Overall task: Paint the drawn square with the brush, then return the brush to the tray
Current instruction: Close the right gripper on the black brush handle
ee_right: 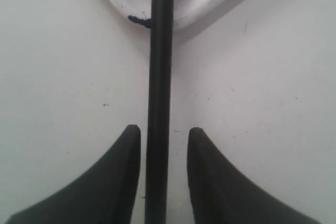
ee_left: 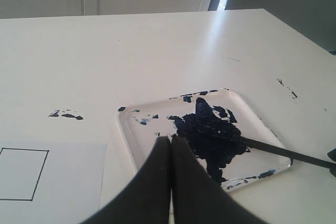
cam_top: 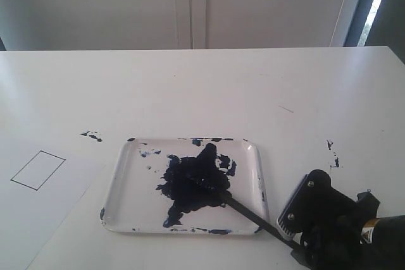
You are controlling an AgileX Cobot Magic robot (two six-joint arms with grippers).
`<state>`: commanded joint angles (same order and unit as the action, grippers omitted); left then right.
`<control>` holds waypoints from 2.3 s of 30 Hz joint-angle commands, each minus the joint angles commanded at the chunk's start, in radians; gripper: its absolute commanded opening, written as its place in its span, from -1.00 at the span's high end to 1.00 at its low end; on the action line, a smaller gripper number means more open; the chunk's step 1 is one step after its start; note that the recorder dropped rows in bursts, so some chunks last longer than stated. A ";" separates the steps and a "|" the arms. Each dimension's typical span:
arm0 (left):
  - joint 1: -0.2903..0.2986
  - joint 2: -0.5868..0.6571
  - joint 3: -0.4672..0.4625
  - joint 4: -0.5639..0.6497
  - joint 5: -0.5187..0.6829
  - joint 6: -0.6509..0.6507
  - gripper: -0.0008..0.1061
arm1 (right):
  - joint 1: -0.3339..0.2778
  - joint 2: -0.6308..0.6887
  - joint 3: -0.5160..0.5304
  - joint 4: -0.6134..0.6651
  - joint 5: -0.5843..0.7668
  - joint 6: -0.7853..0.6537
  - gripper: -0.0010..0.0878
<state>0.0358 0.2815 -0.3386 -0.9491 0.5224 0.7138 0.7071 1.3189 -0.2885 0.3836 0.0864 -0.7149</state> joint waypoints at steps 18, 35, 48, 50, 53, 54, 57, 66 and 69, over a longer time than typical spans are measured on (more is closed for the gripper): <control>0.000 0.000 0.000 0.000 0.000 0.000 0.99 | 0.000 0.000 0.000 0.000 0.002 0.000 0.98; 0.000 0.000 0.000 0.000 0.000 0.000 0.99 | 0.000 -0.167 -0.036 0.011 0.153 0.041 0.98; 0.000 0.000 0.000 0.000 0.000 0.000 0.99 | 0.000 -0.321 -0.146 -0.027 0.446 0.093 0.98; 0.000 0.000 0.000 0.000 0.000 0.000 0.99 | 0.000 -0.340 -0.180 -0.027 0.464 0.137 0.98; 0.000 0.000 0.000 0.000 0.000 0.000 0.99 | 0.000 -0.349 -0.227 -0.067 0.529 0.181 0.98; 0.000 0.000 0.000 0.000 0.000 0.000 0.99 | 0.000 -0.349 -0.240 -0.092 0.551 0.209 0.98; 0.000 0.000 0.000 0.000 0.000 0.000 0.99 | 0.000 -0.349 -0.284 -0.157 0.619 0.291 0.98; 0.000 0.000 0.000 0.000 0.000 0.000 0.99 | 0.000 -0.349 -0.400 -0.183 0.818 0.363 0.98; 0.000 0.000 0.000 0.000 0.000 0.000 0.99 | 0.002 -0.349 -0.416 -0.181 0.853 0.363 0.98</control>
<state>0.0358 0.2815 -0.3386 -0.9491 0.5224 0.7138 0.7091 0.9701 -0.7050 0.2026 0.9391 -0.3517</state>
